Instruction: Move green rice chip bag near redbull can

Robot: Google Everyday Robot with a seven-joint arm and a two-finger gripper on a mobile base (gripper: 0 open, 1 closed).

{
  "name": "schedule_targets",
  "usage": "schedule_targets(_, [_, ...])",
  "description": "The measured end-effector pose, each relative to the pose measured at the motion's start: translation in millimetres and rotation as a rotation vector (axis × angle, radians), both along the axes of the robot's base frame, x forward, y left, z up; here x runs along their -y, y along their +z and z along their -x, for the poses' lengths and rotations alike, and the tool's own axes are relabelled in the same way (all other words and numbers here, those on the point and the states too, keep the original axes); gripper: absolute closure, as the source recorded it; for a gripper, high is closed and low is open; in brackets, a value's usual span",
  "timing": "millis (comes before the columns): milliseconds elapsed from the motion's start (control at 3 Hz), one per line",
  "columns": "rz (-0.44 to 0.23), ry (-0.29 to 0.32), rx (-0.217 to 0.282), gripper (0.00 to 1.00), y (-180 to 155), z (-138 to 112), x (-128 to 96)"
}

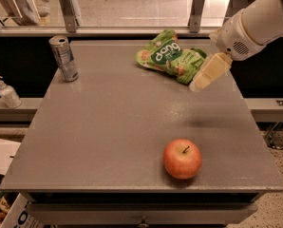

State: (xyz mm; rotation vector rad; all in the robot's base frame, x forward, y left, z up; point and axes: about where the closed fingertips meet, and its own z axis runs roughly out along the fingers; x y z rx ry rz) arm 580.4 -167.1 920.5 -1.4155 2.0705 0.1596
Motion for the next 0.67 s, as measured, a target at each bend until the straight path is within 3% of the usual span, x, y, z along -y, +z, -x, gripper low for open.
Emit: schedule_targets(667, [-0.073,-0.016,0.027,0.0,-23,-61,-23])
